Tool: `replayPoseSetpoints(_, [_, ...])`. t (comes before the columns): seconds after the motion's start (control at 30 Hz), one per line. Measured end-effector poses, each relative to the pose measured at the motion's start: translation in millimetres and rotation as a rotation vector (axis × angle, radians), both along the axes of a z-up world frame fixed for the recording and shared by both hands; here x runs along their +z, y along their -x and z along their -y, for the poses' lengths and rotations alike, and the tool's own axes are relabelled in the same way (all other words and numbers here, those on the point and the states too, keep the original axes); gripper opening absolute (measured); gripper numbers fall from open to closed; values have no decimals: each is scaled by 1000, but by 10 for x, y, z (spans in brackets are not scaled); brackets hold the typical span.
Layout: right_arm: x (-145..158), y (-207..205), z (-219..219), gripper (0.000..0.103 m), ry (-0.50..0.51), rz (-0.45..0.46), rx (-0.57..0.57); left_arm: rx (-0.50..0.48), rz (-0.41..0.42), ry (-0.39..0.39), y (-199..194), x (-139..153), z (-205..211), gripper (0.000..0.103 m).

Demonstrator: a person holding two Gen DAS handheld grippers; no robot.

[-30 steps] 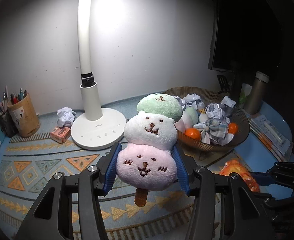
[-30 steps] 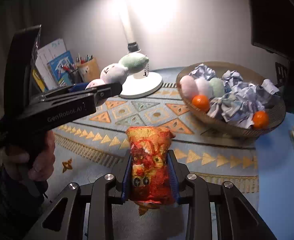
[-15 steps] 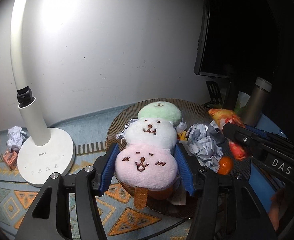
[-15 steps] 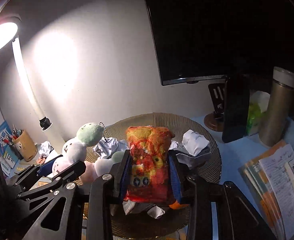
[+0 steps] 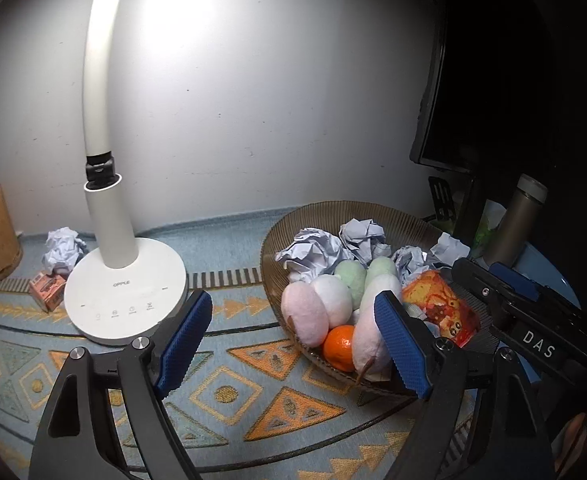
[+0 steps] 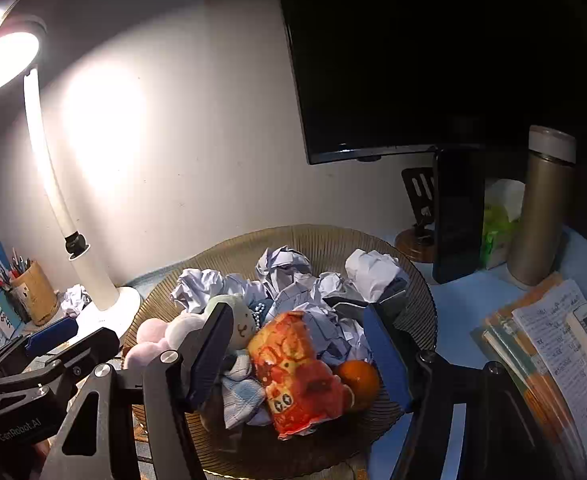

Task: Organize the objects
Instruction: 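Open both tools to drop the plush skewer and snack bag into the bowl, then move both tools toward the pink box and paper ball by the lamp base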

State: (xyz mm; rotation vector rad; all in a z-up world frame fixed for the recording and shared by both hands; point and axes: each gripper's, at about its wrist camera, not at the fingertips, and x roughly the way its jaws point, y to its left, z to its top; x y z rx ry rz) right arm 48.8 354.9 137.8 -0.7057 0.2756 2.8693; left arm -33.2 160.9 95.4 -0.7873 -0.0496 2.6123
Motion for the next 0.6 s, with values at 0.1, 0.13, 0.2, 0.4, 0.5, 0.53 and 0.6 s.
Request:
replayPoseSetpoints(0.1, [82,-66,290,73,-17,-9,62,70,-9,-12,-141,79,400,82])
replayPoseSetpoints(0.13, [117,-98,415,74,-27,-10,87,98,-14,-5,-196,97,541,82])
replayPoseSetpoints(0.2, [183,-151,675,80,-33,-6,144,161,-27,17,-305,107,850,84])
replayPoseSetpoints(0.4, [-51,-71,1565,90,80,127,368,389,29,39,-529,-186,1800,85])
replayPoseSetpoints(0.5, [-328,38,2012,90,43,205,416,463,80,23,-569,-389,2145,85])
replayPoseSetpoints(0.53, [-420,82,2110,90,43,233,426,475,89,24,-591,-441,2222,85])
replayPoseSetpoints(0.6, [-582,152,2241,90,46,271,433,482,95,22,-625,-514,2309,85])
